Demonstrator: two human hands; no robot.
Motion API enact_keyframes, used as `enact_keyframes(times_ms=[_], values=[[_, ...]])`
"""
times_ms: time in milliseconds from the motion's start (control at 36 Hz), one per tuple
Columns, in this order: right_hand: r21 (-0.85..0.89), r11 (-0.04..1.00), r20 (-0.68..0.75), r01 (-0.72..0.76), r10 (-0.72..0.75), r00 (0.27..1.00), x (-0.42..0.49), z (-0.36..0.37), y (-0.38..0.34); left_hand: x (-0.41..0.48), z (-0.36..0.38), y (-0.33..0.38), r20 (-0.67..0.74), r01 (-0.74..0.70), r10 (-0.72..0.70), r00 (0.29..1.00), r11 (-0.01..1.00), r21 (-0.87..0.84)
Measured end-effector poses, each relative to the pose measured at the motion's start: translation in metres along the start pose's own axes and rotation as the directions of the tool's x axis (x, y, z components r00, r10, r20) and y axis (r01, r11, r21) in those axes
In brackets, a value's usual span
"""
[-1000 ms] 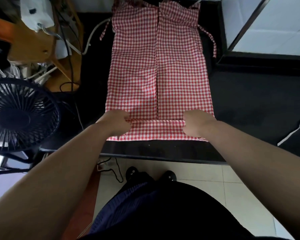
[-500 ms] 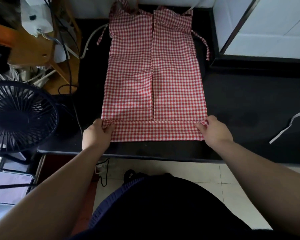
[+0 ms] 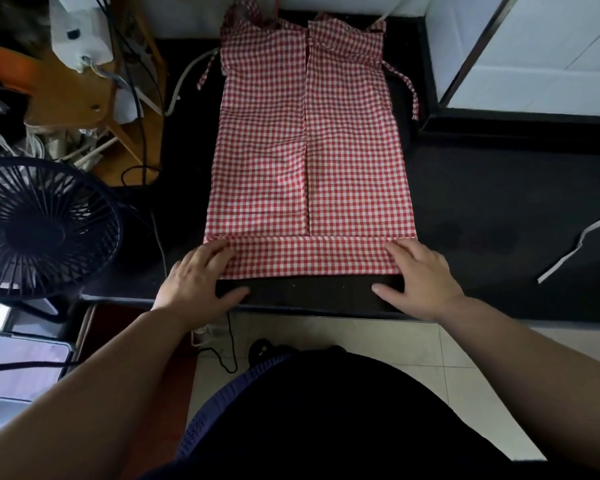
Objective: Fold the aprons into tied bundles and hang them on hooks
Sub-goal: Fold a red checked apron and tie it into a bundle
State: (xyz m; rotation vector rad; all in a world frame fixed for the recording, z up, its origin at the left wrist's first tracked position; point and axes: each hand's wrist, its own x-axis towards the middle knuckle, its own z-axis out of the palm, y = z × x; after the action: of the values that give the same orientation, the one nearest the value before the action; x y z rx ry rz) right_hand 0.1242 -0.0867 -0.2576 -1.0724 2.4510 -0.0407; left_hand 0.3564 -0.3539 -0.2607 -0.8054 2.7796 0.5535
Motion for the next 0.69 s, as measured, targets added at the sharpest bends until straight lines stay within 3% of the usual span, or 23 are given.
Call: enact_keyframes(times_ms=[139, 250, 333, 417, 611, 694], values=[[0.017, 1.000, -0.116, -0.009, 0.010, 0.993, 0.000, -0.002, 0.006, 0.001, -0.010, 0.005, 0.040, 0.032, -0.034, 0.999, 0.999, 0.041], [0.083, 0.995, -0.097, -0.063, 0.071, 0.993, 0.000, -0.011, 0.002, 0.005, -0.010, 0.003, 0.031, 0.056, -0.058, 0.998, 0.997, 0.056], [0.287, 0.949, -0.039, -0.127, 0.145, 0.989, 0.001, -0.019, 0.001, 0.010, -0.009, -0.002, -0.055, 0.037, -0.040, 0.998, 0.998, -0.056], [0.380, 0.906, 0.007, -0.188, 0.201, 0.980, 0.002, -0.027, 0.004, 0.014, -0.011, -0.004, -0.100, -0.002, -0.015, 0.995, 0.987, -0.163], [0.562, 0.772, 0.116, -0.297, 0.282, 0.952, 0.002, -0.030, 0.010, 0.021, -0.027, -0.007, 0.007, 0.248, -0.282, 0.959, 0.831, -0.497], [0.579, 0.747, 0.135, -0.328, 0.309, 0.941, 0.002, -0.026, 0.014, 0.023, -0.027, -0.005, 0.047, 0.308, -0.332, 0.942, 0.803, -0.510]])
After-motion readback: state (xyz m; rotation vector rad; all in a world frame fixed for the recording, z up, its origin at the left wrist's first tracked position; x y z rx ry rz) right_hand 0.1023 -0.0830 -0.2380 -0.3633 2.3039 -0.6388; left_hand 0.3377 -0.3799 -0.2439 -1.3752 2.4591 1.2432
